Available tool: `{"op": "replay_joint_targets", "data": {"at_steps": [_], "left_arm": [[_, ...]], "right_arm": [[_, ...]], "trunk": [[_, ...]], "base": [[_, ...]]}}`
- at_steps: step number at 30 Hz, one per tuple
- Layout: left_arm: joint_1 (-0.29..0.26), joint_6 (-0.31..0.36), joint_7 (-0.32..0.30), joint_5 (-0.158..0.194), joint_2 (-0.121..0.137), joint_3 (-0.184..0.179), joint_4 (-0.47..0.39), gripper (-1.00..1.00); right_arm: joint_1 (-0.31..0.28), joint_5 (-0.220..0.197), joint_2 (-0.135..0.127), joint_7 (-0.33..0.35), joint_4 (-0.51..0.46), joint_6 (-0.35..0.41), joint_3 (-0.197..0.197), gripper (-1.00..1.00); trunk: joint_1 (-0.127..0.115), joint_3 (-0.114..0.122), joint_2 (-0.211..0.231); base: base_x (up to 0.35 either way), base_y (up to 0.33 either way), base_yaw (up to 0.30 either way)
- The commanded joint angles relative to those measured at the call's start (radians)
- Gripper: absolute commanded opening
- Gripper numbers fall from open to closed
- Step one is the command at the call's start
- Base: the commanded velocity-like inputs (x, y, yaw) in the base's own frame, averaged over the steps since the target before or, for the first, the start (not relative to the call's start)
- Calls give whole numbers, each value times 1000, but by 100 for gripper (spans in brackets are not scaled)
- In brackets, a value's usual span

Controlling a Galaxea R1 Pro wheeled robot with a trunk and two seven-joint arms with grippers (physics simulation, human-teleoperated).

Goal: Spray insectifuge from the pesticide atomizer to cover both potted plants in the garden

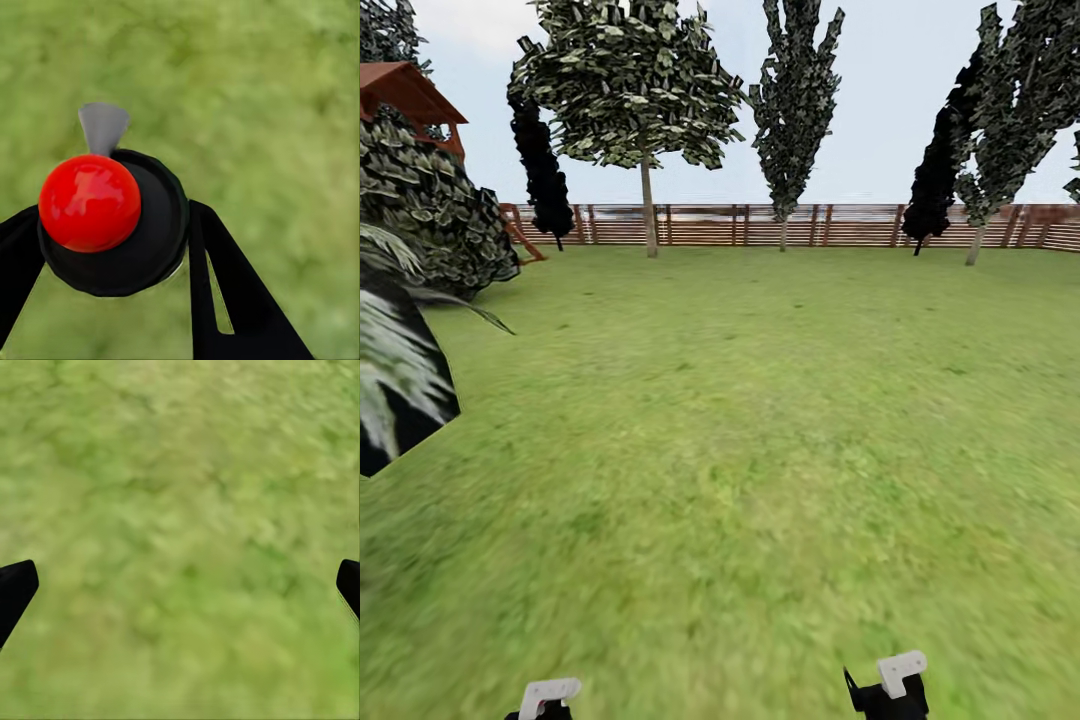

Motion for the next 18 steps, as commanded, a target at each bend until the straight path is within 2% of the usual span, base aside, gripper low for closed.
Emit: {"op": "replay_joint_targets", "data": {"at_steps": [1, 18], "left_arm": [[-1, -2, -10, 8, 0, 6, 4, -100], [-1, -2, -10, 9, 0, 7, 13, -100]], "right_arm": [[-1, 3, 0, 7, 1, -4, -8, 100], [-1, 3, 0, 6, 1, -4, -8, 100]], "trunk": [[0, -1, 0], [0, -1, 0]], "base": [[341, 0, 0], [341, 0, 0]]}}
